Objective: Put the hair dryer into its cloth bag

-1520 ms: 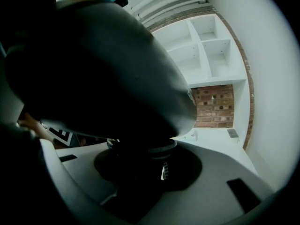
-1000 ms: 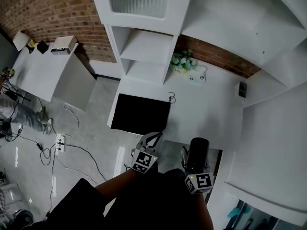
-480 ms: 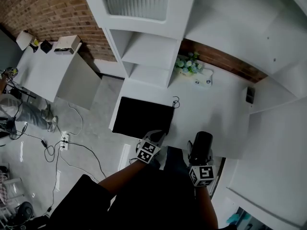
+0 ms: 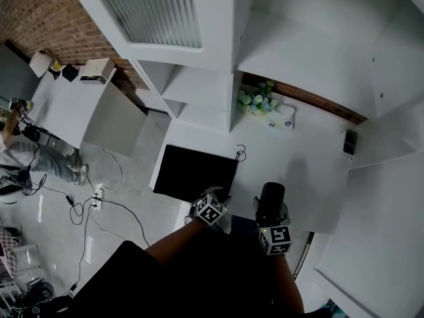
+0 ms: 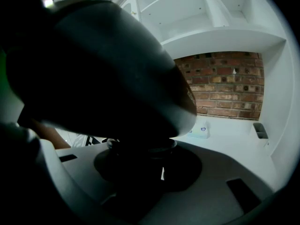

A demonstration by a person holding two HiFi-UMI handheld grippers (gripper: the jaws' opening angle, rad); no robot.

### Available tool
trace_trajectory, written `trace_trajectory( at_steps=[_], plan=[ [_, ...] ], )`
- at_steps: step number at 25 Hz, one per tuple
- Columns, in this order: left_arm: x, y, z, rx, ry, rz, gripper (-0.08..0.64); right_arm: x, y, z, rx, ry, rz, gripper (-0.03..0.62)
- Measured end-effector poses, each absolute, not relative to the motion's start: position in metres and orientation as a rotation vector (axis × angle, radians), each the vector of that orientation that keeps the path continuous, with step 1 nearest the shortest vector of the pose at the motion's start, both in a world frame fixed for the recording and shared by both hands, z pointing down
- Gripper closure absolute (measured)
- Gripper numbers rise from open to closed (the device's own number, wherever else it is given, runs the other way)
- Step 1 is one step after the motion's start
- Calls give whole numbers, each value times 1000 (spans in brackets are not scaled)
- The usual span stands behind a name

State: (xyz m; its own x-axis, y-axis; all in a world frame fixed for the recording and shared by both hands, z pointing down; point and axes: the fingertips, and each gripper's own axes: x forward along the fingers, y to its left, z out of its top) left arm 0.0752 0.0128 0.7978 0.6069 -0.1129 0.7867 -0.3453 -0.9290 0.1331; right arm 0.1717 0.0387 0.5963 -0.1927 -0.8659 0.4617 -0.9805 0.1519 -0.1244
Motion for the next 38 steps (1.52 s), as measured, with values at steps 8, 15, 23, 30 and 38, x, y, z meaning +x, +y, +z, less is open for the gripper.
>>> trace_trajectory(
  at_steps=[8, 15, 23, 30, 38],
  plan=[
    [69, -6, 799, 2444, -453, 1194, 522, 191, 31, 612, 1731, -2086, 523, 425],
    [58, -30, 772, 2461, -552, 1056, 525, 170, 18, 662, 1541, -2075, 566, 425],
    [47, -31, 750, 2523, -609, 991, 525, 142, -1, 742, 1310, -1897, 583, 425],
    [50, -33, 742, 2545, -607, 952, 525, 127, -15, 782, 1136, -1823, 484, 425],
    [45, -48, 729, 2538, -657, 889, 525, 123, -20, 815, 994, -1767, 463, 425]
  ],
)
